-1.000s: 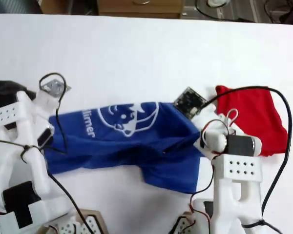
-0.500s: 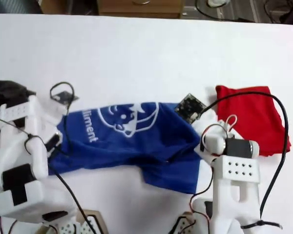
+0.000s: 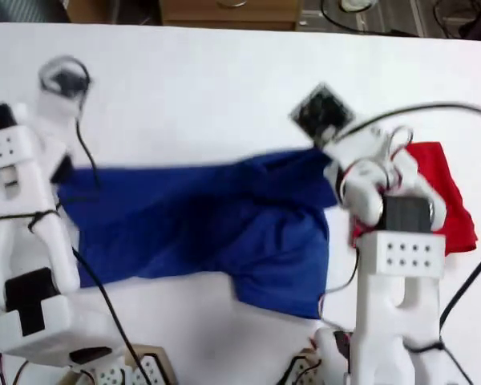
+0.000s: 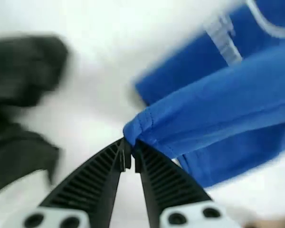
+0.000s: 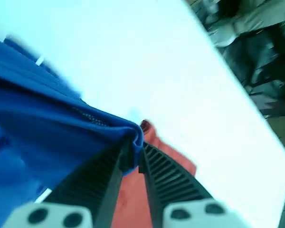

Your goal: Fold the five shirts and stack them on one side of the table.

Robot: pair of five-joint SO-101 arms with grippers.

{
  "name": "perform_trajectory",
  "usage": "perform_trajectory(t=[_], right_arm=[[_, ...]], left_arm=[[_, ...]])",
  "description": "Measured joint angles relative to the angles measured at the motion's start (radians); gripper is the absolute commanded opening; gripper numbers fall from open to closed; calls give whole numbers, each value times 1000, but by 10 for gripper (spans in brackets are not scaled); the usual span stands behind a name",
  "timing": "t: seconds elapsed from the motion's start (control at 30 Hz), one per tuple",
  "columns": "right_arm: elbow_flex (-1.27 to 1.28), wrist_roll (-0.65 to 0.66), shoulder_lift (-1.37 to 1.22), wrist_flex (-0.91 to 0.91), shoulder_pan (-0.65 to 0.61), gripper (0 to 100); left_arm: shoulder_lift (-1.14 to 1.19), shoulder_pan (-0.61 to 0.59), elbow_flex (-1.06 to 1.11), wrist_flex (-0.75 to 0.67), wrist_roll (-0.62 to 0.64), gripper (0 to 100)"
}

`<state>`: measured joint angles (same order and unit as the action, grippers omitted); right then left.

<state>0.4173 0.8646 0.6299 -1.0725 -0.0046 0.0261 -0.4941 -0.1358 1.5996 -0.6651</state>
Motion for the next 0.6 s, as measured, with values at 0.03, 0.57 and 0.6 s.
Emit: perform_trajectory(t=[0.03, 0.57, 0.6], right_arm=[[-54, -8, -35, 3, -5, 21], [-669, -15, -531, -80, -21, 21], [-681, -15, -532, -106, -21, 21]], left_arm=[[0, 2, -54, 0, 21, 26], [100, 68, -253, -80, 115, 25], [107, 68, -253, -71, 117, 25]])
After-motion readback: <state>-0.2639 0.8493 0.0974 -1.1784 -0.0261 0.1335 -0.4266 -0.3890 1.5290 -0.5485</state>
